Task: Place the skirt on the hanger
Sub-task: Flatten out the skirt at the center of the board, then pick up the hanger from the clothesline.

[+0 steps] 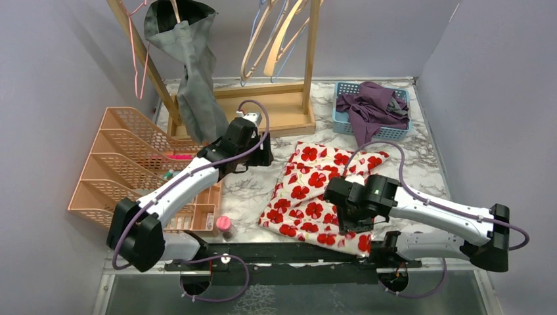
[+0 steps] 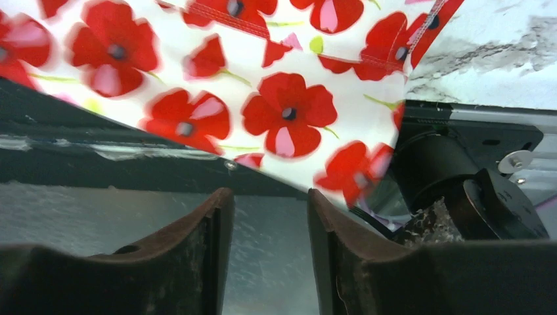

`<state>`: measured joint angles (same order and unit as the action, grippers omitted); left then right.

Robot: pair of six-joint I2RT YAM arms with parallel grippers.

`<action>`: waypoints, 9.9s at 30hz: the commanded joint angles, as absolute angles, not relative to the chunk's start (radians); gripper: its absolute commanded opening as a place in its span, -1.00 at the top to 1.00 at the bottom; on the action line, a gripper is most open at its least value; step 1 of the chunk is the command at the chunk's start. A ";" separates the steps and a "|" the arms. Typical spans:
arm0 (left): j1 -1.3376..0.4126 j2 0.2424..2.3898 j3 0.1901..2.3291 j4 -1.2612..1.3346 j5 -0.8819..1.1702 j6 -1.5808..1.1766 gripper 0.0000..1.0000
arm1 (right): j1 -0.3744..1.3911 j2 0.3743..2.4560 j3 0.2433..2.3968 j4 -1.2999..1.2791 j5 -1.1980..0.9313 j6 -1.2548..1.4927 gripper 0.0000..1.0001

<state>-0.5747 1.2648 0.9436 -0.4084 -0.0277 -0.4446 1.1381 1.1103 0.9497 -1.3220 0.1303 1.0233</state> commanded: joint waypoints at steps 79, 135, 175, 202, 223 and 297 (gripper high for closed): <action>-0.523 1.761 1.283 -0.212 -0.067 -0.474 0.05 | 0.198 1.442 0.741 -0.530 0.036 0.631 0.38; -0.693 1.387 0.696 -0.551 0.195 -0.528 0.59 | 0.414 1.230 0.730 -0.508 -0.156 0.598 0.11; -0.811 1.114 0.918 -0.703 -0.067 -0.605 -0.07 | 0.554 1.322 0.815 -0.662 0.021 0.605 0.08; -0.802 1.140 1.151 -0.578 -0.380 -0.367 -0.23 | 0.825 1.286 0.871 -0.816 0.087 0.742 0.20; -0.802 0.898 1.329 -0.504 -0.469 -0.156 -0.21 | 1.214 1.818 1.072 -0.586 -0.100 0.591 -0.16; -0.361 1.671 2.207 -0.563 0.106 -0.023 1.00 | 1.015 1.412 0.981 -0.469 0.184 0.743 -0.11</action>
<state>-0.3622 1.6917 2.1796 -0.6708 0.1238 -0.0601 1.0130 1.4212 0.9878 -0.4633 0.1520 0.7311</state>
